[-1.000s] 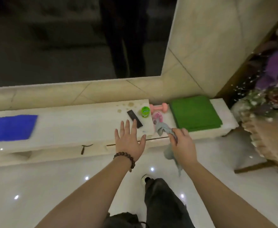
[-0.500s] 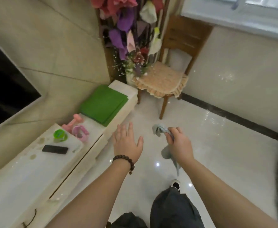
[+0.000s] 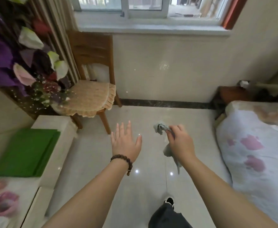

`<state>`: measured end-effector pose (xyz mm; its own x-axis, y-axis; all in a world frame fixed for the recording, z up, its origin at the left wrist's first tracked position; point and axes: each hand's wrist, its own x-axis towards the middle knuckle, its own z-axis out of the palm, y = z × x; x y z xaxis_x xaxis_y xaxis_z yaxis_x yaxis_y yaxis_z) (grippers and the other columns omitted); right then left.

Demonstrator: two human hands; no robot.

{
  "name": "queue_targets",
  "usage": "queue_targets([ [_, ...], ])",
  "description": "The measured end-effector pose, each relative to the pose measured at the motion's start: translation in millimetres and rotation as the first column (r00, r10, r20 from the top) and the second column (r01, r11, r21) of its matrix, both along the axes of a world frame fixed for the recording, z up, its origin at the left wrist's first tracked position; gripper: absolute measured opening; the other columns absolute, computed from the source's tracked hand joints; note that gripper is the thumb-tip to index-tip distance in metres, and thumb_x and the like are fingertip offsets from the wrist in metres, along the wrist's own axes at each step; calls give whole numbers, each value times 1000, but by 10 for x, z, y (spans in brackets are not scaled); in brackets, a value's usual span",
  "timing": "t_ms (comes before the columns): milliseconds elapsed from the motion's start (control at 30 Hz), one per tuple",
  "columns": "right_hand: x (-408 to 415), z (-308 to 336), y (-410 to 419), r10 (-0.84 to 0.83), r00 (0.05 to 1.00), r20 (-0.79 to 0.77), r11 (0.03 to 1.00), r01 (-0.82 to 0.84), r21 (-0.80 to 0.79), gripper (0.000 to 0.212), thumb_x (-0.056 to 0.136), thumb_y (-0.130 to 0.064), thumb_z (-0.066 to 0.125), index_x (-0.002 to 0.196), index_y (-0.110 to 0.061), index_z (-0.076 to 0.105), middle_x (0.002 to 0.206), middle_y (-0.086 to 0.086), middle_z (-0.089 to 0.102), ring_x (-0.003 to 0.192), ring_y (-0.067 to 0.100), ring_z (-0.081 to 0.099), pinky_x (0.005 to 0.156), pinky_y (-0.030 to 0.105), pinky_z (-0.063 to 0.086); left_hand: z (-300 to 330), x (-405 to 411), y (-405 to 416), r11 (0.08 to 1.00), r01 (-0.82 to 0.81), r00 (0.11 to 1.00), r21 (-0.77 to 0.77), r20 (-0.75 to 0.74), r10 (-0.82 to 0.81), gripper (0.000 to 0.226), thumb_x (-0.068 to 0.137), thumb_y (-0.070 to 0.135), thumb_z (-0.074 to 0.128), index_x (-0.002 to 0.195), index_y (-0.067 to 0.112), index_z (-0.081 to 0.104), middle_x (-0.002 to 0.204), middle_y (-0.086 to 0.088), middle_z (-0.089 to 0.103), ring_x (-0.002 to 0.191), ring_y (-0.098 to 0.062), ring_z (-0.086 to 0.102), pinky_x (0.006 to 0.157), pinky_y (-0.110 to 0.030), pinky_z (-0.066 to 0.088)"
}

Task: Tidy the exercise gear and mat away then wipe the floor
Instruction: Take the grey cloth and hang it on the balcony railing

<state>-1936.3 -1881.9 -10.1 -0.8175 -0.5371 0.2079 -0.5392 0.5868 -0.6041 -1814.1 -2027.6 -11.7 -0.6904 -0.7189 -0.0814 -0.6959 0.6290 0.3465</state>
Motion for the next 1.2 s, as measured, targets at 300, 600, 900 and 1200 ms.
queue_targets([
  [300,-1907,258,643,-97,994,-49,995,95,-40,17,94,-23,52,103,-12,62,97,8,53,80,29,55,68,41,47,267,-1984,394,994,86,994,-62,-67,-90,69,96,56,30,153,25,6,161,-3,8,148,-20,-3,119,-44,0],
  [600,-3196,527,671,-125,986,-110,984,109,-138,14,93,-21,56,99,-11,65,93,8,54,79,29,56,66,37,44,563,-3334,450,979,133,981,-154,-119,-153,69,97,54,31,154,24,7,161,-5,11,148,-20,-2,120,-44,3],
  [900,-4492,605,210,-99,985,-144,982,73,-176,15,95,-22,53,102,-13,64,92,4,53,75,25,56,65,36,46,534,-4765,123,974,150,976,-171,-131,-174,68,97,56,28,154,26,6,161,-4,9,148,-19,-3,120,-43,2],
  [1200,-6214,881,-592,-40,990,-135,982,14,-187,14,95,-19,54,100,-12,64,92,3,51,77,23,55,69,32,43,782,-6400,-701,987,97,981,-130,-156,-117,68,97,58,26,153,27,4,162,-4,5,148,-18,-6,120,-42,0],
])
